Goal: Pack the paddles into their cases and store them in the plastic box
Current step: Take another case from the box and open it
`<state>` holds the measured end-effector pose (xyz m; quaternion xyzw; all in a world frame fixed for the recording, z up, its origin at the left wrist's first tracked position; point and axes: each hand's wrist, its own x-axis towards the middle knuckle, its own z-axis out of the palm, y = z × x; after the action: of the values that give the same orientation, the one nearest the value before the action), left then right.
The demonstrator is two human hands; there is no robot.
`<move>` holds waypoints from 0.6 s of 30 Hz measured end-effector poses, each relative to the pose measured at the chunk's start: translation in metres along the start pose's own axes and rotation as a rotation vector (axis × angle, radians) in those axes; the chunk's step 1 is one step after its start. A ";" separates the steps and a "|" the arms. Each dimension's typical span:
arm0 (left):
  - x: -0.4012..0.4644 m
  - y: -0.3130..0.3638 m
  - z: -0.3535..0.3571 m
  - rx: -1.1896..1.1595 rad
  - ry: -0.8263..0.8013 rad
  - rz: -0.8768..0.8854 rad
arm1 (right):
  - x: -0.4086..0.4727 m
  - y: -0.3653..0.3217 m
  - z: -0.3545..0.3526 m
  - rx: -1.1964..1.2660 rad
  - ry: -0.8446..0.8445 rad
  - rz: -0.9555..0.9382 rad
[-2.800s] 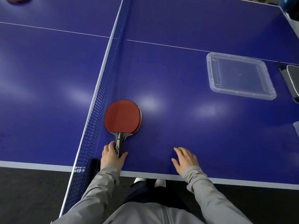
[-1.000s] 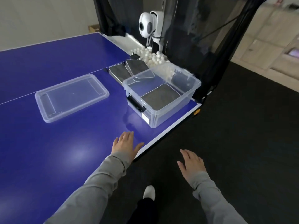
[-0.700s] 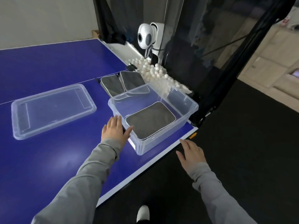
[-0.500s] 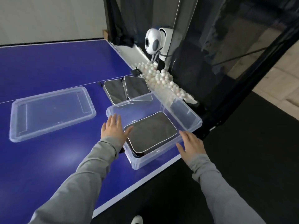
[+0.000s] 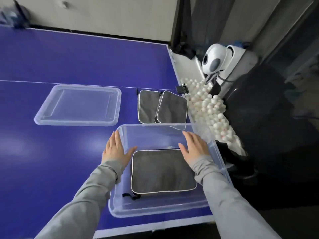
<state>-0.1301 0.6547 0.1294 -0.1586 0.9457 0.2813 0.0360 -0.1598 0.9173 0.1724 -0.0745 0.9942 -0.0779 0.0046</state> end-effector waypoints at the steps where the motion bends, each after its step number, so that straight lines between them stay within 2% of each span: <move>1: -0.001 0.003 0.004 -0.006 0.018 -0.027 | 0.013 0.006 0.000 0.001 -0.012 -0.034; 5: -0.001 0.006 0.010 0.009 0.082 -0.105 | 0.062 0.028 0.001 0.033 -0.036 -0.132; 9: 0.000 0.007 0.011 0.027 0.089 -0.148 | 0.107 0.046 0.005 0.034 -0.041 -0.140; 14: -0.001 0.012 0.010 0.039 0.123 -0.168 | 0.165 0.067 0.021 0.080 -0.067 -0.010; 18: -0.001 0.015 0.007 0.012 0.123 -0.190 | 0.207 0.077 0.043 0.130 -0.231 0.167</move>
<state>-0.1344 0.6709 0.1317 -0.2642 0.9285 0.2608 0.0055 -0.3751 0.9548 0.1188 0.0004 0.9826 -0.1323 0.1302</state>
